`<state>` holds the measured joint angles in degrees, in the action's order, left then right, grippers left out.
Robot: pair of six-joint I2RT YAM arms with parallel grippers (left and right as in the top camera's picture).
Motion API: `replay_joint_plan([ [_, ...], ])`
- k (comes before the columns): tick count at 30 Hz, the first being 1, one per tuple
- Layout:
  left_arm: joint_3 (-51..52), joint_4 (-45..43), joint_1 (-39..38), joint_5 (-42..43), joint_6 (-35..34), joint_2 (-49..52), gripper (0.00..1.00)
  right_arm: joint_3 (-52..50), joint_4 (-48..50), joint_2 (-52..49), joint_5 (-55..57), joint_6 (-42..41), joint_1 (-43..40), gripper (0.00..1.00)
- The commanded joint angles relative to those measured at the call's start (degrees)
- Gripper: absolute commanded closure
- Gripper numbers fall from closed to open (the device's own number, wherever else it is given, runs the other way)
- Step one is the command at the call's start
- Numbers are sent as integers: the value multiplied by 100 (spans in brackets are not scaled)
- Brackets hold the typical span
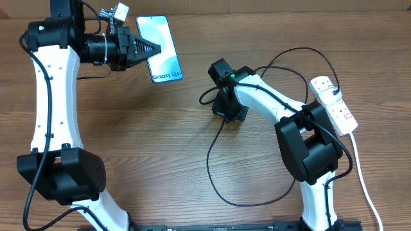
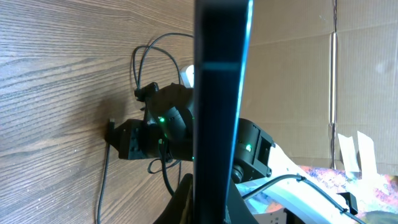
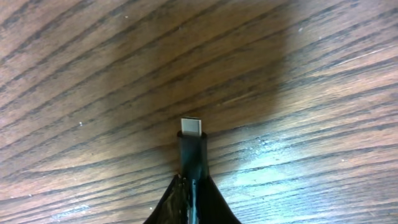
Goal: Plug charger to phone and switch on socket
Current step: 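Lift the plug and carry it under the phone held by the left gripper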
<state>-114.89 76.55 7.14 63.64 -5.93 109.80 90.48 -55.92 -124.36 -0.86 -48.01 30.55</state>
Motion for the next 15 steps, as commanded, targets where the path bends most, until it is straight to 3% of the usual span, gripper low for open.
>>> replay_joint_plan([
  [1,-83,-7,-7,184,59,-42,96,-122,-11,-372,-44,-17,26,96],
  [11,-83,-181,-7,278,63,-42,96,212,-136,-306,-472,448,-66,96],
  [15,-83,-719,0,931,59,-42,96,575,-407,-17,-527,726,-162,96],
])
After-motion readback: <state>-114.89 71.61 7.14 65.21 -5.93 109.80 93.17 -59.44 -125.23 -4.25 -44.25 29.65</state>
